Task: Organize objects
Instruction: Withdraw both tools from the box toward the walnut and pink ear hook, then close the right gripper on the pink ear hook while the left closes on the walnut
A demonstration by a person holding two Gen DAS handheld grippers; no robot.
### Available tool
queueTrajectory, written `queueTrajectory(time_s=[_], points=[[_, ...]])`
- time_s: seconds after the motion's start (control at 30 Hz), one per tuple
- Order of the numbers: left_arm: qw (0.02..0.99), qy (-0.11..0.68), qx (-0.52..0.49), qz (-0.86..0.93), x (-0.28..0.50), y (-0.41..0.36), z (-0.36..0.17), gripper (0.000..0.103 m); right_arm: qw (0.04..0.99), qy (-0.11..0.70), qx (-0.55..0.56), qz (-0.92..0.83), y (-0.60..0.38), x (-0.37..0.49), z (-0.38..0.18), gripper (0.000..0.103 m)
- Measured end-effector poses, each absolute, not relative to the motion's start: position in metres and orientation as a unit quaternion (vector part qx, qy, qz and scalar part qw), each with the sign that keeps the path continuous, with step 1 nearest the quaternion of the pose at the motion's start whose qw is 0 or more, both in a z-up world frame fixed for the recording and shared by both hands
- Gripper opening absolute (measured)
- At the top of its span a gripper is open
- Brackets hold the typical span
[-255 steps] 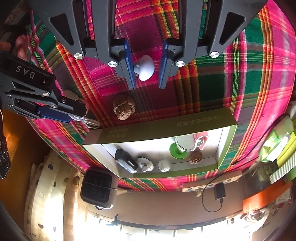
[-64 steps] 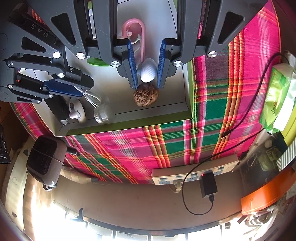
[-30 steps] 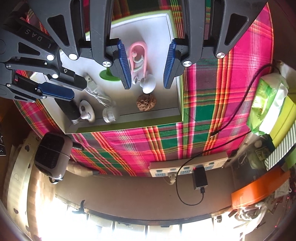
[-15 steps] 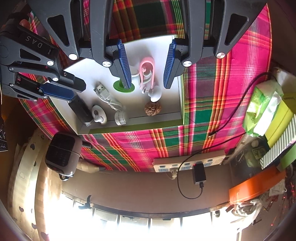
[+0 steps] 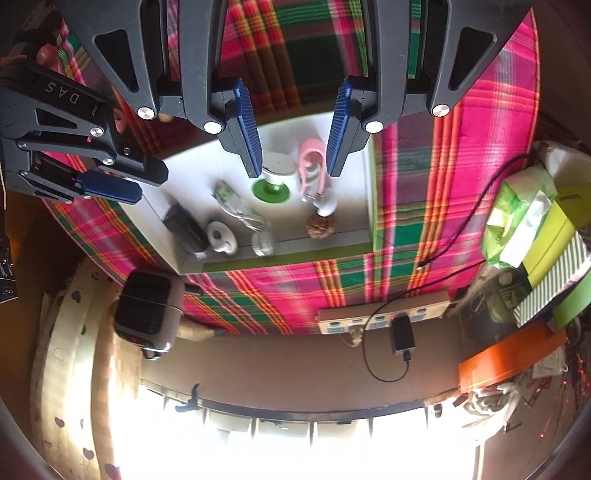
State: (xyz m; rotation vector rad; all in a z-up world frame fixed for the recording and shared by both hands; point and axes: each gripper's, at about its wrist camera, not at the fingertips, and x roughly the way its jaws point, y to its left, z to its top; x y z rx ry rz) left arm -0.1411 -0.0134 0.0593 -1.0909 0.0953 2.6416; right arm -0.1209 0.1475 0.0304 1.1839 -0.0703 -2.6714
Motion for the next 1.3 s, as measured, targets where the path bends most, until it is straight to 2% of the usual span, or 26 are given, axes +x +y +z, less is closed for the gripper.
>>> queueTrajectory(time_s=[0.7, 1.3], points=[[0.202, 0.011, -0.394, 0.897, -0.112, 0.006, 0.045, 0.035, 0.072, -0.035, 0.388, -0.918, 0.179, -0.077, 0.029, 0.043], [0.245, 0.002, -0.414, 0.877, -0.109, 0.021, 0.034, 0.042, 0.085, -0.026, 0.407, -0.909, 0.186, -0.062, 0.013, 0.046]])
